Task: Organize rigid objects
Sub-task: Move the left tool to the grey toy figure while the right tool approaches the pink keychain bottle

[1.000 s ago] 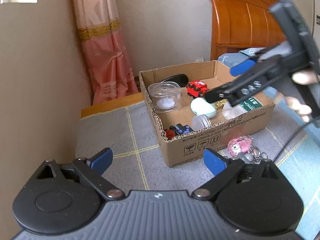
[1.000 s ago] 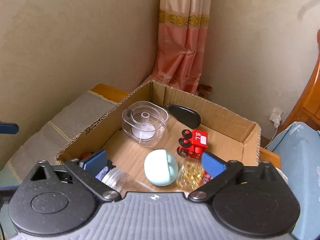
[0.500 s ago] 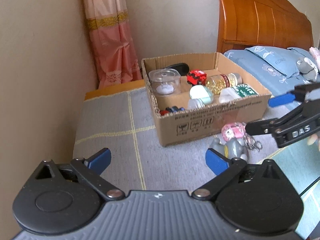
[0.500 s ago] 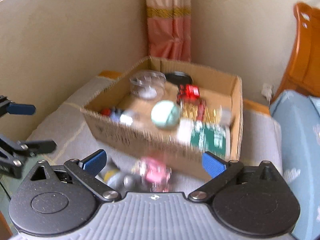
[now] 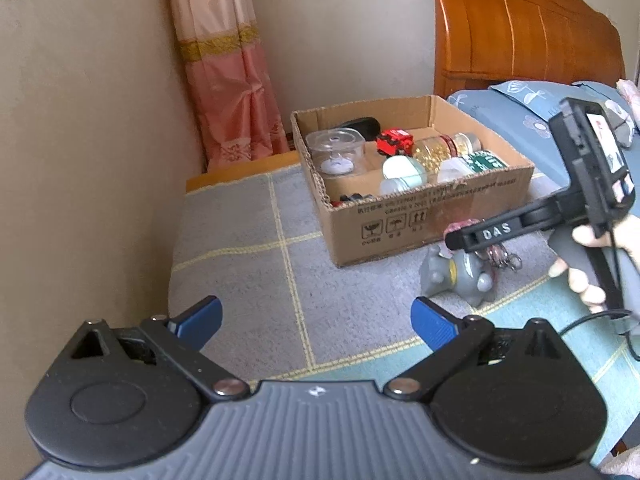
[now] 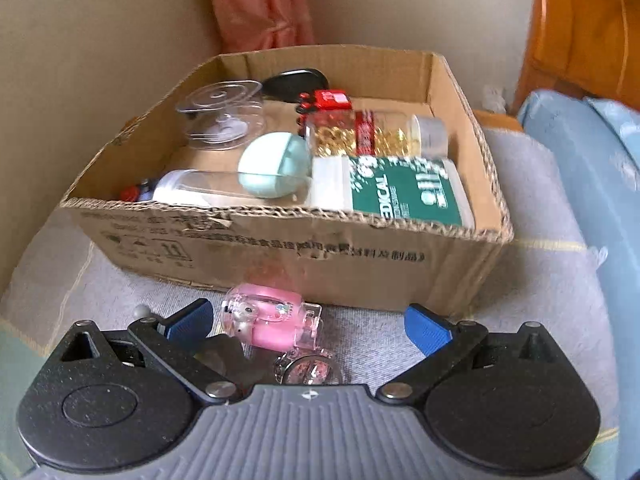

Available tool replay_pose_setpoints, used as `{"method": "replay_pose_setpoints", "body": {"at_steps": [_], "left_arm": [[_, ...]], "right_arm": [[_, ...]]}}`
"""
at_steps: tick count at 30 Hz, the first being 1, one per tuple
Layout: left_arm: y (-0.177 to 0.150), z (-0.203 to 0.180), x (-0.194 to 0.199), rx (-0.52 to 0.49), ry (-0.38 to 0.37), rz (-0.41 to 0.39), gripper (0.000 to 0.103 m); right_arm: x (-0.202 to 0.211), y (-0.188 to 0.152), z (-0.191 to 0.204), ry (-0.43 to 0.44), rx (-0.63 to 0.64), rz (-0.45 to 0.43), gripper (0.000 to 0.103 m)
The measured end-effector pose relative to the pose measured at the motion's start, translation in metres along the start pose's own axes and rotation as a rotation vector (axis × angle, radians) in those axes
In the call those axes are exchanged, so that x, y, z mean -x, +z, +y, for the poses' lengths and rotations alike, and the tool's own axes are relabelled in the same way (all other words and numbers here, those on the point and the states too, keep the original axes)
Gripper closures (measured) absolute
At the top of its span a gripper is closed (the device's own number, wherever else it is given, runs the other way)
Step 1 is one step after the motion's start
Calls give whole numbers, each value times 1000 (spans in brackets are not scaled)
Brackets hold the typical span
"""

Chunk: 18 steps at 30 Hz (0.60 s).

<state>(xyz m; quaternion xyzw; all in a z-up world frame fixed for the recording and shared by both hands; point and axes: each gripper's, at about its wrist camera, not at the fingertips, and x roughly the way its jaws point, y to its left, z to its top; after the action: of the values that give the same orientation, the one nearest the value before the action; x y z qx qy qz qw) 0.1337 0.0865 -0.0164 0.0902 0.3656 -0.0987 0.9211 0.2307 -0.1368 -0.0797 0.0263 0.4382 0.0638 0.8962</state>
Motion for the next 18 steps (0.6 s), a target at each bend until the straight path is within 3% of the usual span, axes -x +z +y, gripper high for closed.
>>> {"method": "replay_pose_setpoints", "body": {"at_steps": [12,18], "left_arm": [[-1,-20,-18,-28,-60,28,3],[3,-36,-34,-49,-153,20,3]], "right_arm": [[8,-16,-28,-113,-39,6,0],[11,-26,-51,-148,-2,10,0]]}}
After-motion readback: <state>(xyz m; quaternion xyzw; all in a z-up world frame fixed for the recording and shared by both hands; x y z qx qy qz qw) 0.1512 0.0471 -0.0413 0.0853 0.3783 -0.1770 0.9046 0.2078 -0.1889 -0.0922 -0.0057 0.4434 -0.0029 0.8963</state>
